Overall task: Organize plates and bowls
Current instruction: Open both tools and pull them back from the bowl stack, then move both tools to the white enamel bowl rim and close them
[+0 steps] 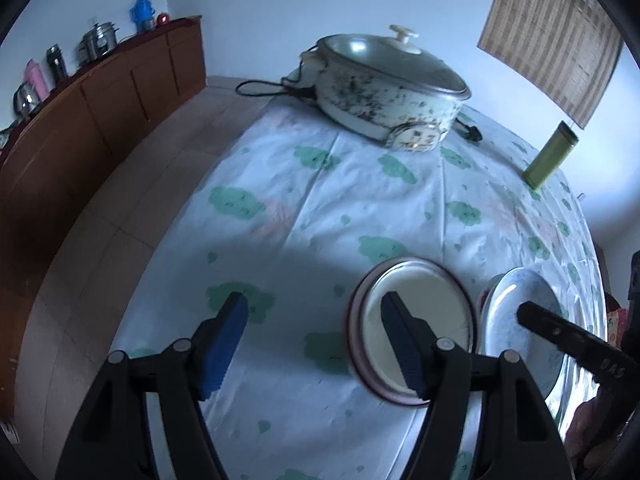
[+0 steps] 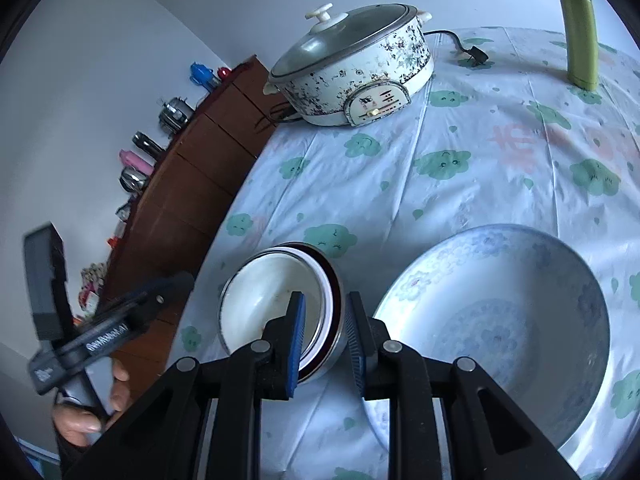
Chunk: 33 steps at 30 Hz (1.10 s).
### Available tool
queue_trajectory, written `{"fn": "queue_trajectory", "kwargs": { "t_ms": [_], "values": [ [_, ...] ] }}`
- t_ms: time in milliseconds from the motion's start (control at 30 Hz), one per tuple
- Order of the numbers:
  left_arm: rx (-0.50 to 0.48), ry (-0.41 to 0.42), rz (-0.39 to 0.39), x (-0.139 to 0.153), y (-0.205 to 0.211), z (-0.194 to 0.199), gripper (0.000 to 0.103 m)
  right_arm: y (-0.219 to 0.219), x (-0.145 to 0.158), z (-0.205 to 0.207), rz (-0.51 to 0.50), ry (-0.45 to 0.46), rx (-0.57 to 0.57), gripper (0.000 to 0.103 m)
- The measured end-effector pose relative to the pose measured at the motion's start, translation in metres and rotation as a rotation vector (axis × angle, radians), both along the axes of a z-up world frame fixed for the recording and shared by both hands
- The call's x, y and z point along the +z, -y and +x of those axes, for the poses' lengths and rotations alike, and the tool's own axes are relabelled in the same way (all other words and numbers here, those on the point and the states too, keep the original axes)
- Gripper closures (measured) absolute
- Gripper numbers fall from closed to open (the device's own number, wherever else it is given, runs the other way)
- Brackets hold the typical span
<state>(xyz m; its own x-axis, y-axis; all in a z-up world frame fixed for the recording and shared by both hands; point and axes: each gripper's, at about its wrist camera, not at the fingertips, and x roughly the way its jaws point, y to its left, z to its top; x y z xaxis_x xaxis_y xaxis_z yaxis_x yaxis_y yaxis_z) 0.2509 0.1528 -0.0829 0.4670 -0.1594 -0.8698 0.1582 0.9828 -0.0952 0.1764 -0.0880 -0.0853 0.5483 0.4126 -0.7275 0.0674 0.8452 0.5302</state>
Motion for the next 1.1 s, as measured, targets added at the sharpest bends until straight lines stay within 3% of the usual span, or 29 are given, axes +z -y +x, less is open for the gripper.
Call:
{"fn": "queue_trajectory", "kwargs": {
  "t_ms": [33,67,100,133,567,833,1000,1100],
  "values": [
    [0.002,-0.006,0.005,-0.003,0.0,-0.001,0.033,0.0,-0.001,-0.001,0.012,-0.006,-0.004,0.067],
    [0.002,-0.013,0.014,-0.006,0.0,-0.004,0.033,0.0,-0.001,-0.002,0.029,-0.008,-0.004,0.044],
    [0.001,-0.018,0.021,-0.008,0.001,-0.006,0.033,0.001,-0.002,-0.003,0.05,-0.002,-0.006,0.03],
    [-0.001,-0.019,0.027,-0.01,0.001,-0.008,0.033,0.001,0.0,-0.006,0.062,0.008,-0.011,0.028],
    [0.015,0.031,0.081,-0.005,-0.003,-0.028,0.033,-0.013,0.015,-0.033,-0.001,0.045,0.025,0.028],
    [0.035,0.042,0.157,-0.007,-0.005,-0.043,0.033,-0.035,0.027,-0.05,-0.087,0.106,0.059,0.028],
    [0.01,0.059,0.148,-0.004,-0.005,-0.052,0.032,-0.051,0.03,-0.055,-0.136,0.118,0.064,0.028],
    [-0.006,0.075,0.142,-0.002,-0.005,-0.056,0.026,-0.055,0.029,-0.057,-0.135,0.113,0.06,0.028]
  ]
}}
